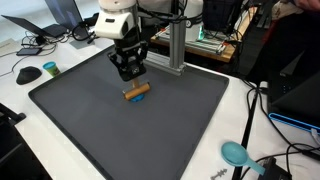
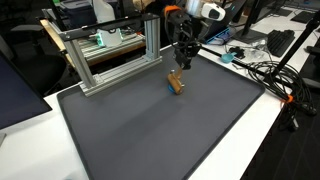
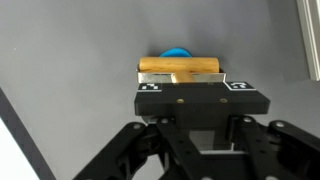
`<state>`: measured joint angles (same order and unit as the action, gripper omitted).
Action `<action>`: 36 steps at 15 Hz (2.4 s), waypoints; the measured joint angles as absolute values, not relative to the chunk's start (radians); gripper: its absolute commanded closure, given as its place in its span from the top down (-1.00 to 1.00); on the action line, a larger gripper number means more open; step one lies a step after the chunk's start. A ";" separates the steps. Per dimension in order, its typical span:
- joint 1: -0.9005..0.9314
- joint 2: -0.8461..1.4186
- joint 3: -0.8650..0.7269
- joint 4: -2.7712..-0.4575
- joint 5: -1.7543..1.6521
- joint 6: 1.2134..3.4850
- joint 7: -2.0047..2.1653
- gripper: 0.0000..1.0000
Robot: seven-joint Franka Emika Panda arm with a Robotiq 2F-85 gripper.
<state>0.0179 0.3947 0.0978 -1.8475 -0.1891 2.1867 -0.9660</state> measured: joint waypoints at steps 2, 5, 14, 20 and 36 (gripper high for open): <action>0.016 0.395 0.098 -1.847 -0.182 2.188 -0.971 -0.57; 0.013 0.395 0.098 -1.847 -0.171 2.191 -0.978 -0.57; 0.000 0.394 0.101 -1.846 -0.132 2.198 -0.997 -0.57; -0.005 0.394 0.104 -1.846 -0.119 2.202 -1.001 -0.57; -0.007 0.395 0.110 -1.846 -0.089 2.216 -1.010 -0.57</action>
<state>-0.0067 0.3949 0.1097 -1.8465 -0.0892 2.2156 -1.0099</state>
